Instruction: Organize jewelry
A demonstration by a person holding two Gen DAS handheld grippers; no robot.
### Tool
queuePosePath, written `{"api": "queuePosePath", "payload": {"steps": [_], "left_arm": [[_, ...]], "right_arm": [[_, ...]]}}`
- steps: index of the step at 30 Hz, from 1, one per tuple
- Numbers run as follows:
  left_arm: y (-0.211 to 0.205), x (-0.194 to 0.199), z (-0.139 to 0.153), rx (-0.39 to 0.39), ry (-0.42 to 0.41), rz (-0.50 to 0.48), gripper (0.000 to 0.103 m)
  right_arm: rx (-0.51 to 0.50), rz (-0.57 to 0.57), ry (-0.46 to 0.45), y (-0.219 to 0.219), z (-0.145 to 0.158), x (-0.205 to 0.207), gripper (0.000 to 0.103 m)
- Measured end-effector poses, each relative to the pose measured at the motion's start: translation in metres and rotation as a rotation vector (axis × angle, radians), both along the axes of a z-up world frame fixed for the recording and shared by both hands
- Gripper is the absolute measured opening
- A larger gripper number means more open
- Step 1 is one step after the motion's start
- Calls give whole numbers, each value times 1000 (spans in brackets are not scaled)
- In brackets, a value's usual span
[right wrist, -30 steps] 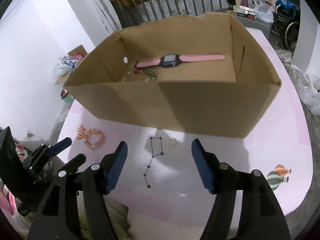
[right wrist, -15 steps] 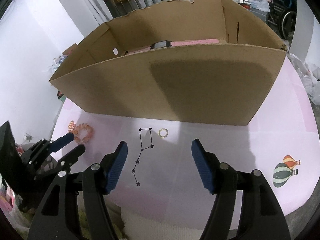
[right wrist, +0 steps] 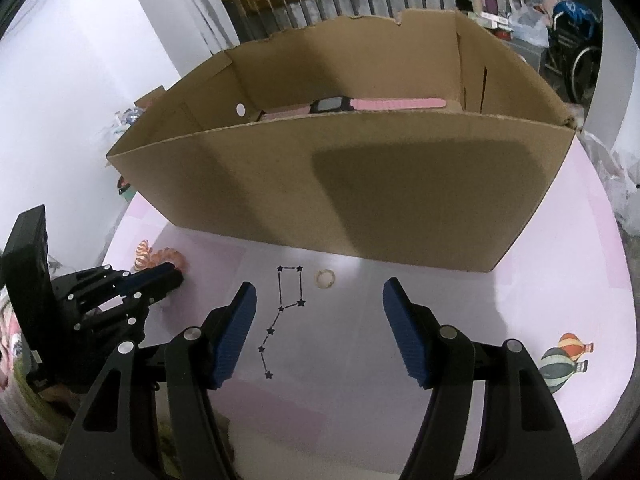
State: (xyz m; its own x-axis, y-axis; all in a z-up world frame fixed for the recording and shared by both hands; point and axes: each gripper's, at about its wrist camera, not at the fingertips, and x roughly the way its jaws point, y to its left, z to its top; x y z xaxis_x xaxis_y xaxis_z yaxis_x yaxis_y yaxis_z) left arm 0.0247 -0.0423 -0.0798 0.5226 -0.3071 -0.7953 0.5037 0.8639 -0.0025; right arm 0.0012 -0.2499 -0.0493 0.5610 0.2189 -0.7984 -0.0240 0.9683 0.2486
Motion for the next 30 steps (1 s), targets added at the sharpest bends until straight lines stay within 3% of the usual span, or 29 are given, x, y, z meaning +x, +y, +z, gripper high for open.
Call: {"api": "queuePosePath", "payload": {"steps": [15,25,30], "left_arm": [[-18,-3,2,-43,28,-16,8],[-20,3,2,-45,23,-16,8],[-19,4,1,-46,23,-16,8]], "right_arm": [[-84,38,-8,16,-10,12,33],[-154,42,-13,24,-13,19,29],[-188,55,-6,29,-23,26,20]]}}
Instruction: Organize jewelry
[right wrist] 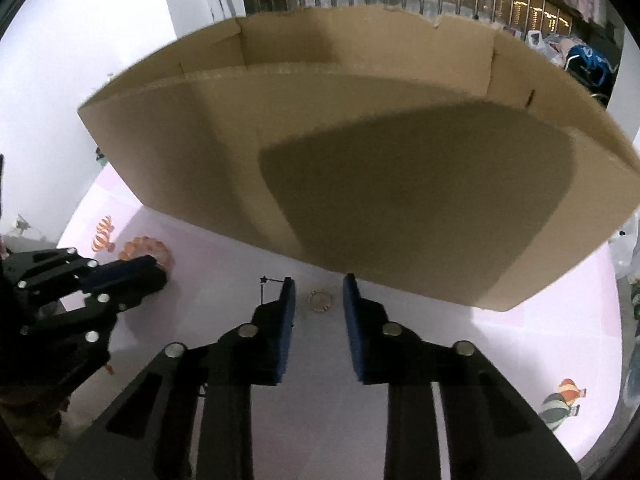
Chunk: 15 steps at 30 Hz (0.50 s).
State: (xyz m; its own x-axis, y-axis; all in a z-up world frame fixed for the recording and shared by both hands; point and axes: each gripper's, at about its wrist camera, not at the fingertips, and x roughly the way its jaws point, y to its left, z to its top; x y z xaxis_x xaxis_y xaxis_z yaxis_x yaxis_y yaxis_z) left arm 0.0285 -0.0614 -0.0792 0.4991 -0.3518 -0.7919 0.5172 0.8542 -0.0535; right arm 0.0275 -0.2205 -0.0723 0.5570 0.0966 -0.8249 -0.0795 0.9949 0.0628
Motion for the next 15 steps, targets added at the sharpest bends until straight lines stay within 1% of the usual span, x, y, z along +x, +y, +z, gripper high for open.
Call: {"api": "queuePosePath", "payload": {"steps": [1,2,6,12,14,15], "left_arm": [[0,0,0,0,0,0,8],[0,0,0,0,-1,0,8],[1,0,0,0,0,1,8],[1,0,-1,0,-2,4,8],[2,0,-1,-2,-1,5,8],[2,0,-1,-3,-1,5,8]], "right_arm": [[-14,8,-2,3,-1,1,14],[-14,17,-1,5,-1,1,12],[-21,24,6,8,-2,-1,11],[6,17,29,2,0,-12,11],[23,17,33,-1,1,-13,12],[31,17,35,-2,2,-14,15]]}}
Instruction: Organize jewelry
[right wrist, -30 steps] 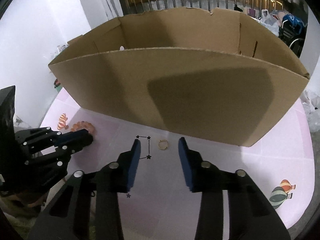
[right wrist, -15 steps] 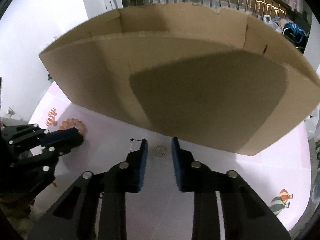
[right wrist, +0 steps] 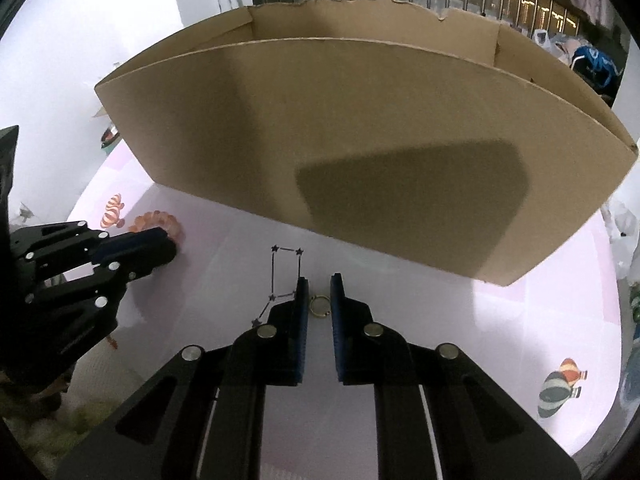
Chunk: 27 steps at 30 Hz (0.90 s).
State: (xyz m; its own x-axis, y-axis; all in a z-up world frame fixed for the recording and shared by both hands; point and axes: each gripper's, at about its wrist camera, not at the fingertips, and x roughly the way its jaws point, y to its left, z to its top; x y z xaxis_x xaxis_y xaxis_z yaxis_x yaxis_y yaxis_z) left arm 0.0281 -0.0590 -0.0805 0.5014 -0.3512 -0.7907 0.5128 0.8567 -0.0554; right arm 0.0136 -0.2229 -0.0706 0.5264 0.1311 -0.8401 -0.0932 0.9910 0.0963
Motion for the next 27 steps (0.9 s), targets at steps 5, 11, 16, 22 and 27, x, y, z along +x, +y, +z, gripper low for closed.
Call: {"api": "queuePosePath", "payload": {"steps": [5,11,16,22,27], "left_arm": [[1,0,0,0,1,0,8],[1,0,-1,0,0,1,8],[2,0,-1,0,0,0,8],[1,0,-1,0,0,0,8],[1,0,-1,0,-1,0,8]], "right_arm": [[20,6,-29,-12,7,-6,24],[-17,8,-16,-17,4,-10,24],[-25,15,-11,-5,4,-15,24],[-91,15,0,-6,0,-13,24],[-103,-7,-5,-10,1,-9,24]]}}
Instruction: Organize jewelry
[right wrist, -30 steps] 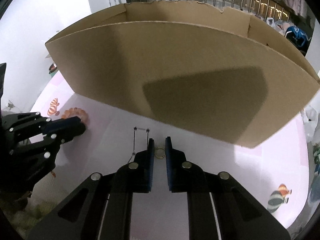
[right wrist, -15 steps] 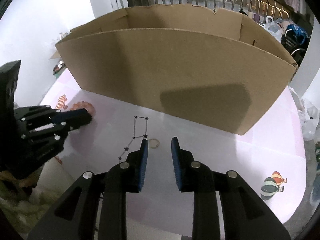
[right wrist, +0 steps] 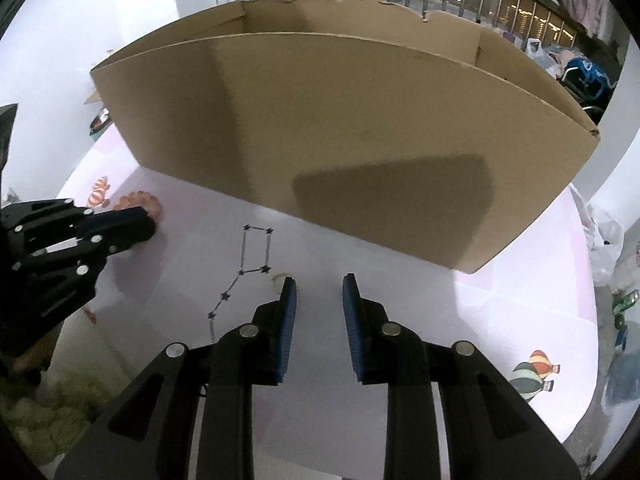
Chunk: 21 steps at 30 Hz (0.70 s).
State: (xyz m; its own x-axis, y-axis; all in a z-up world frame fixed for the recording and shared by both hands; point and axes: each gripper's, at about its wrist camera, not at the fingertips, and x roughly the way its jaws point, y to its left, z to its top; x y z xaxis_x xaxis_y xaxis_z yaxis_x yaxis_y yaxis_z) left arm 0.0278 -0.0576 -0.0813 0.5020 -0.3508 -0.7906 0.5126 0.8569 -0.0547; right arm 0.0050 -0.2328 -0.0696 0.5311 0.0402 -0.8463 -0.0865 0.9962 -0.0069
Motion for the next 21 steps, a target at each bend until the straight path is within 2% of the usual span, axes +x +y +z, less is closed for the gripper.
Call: {"api": "queuePosePath", "payload": {"steps": [7,15,21], "left_arm": [[0,0,0,0,0,0,8],[0,0,0,0,0,0,8],[1,0,-1,1,0,-1,8]], "right_arm": [[9,-16,-13,5,-3,7,24],[132,-6,-29,2,6,-5,24],[129,-5,-11,17,-2,-5,24]]}}
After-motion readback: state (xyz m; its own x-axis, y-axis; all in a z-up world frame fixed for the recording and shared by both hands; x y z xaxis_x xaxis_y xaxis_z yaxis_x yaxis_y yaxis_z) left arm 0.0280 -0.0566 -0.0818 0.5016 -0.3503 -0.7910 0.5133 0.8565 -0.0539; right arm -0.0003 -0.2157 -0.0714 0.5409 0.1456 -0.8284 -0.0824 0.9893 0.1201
